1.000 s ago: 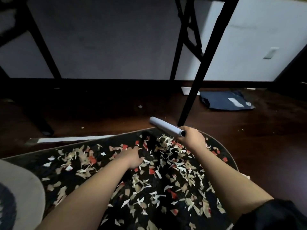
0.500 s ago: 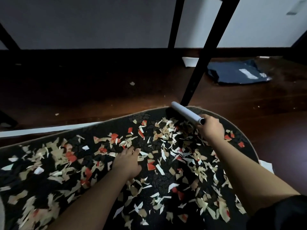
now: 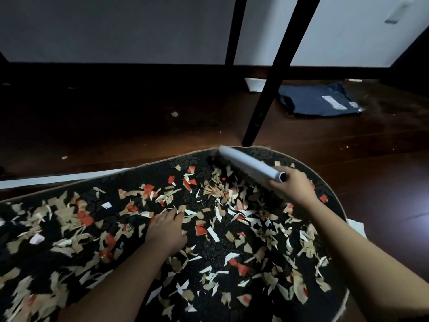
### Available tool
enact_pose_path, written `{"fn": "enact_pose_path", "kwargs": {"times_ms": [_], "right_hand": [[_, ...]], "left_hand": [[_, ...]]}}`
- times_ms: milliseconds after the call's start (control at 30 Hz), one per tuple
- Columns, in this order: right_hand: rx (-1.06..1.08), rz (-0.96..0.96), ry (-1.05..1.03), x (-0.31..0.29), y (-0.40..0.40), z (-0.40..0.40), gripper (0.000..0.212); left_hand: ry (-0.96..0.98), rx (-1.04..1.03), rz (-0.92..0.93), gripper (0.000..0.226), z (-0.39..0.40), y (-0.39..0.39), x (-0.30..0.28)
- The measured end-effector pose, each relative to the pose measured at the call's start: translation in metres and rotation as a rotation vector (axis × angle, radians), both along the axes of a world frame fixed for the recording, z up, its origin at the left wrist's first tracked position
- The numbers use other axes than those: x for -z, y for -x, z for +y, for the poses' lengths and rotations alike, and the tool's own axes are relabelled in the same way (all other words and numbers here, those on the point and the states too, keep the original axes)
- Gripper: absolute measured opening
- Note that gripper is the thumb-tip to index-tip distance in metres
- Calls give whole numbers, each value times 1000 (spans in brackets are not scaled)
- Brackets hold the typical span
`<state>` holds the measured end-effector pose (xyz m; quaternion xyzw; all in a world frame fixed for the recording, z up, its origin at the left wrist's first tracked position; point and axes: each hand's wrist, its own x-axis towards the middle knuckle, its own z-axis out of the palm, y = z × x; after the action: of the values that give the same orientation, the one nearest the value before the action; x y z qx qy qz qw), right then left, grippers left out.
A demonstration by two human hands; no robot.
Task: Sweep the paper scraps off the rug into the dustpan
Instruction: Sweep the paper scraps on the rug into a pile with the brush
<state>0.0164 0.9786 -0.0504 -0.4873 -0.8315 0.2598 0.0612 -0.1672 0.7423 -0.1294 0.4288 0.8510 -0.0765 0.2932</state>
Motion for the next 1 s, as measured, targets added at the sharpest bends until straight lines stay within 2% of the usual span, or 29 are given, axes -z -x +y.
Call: {"fn": "enact_pose_path", "kwargs": {"times_ms": [67, 167, 333, 467, 667, 767, 900, 1000], "right_hand": [[75, 12, -46, 0, 2, 8, 33], [140, -95, -60, 12, 9, 11, 37], [-75, -197, 53, 31, 14, -12, 32], [-136, -148, 79, 15, 3, -12, 31], [96, -13, -36, 3, -1, 9, 34], [157, -60, -22, 18, 5, 10, 32], [-37, -150, 72, 29, 10, -6, 29], [-171, -137, 120, 17, 4, -14, 25]], "left_hand": [[4, 3, 4, 72, 0, 1, 1], [18, 13, 10, 72, 1, 0, 3], [36, 36, 12, 73, 1, -7, 8], [48, 42, 4, 74, 2, -10, 9], [137, 80, -28, 74, 2, -8, 9], [174, 96, -32, 75, 2, -8, 11], [198, 96, -32, 77, 4, -9, 11], [201, 90, -41, 76, 5, -8, 10]]}}
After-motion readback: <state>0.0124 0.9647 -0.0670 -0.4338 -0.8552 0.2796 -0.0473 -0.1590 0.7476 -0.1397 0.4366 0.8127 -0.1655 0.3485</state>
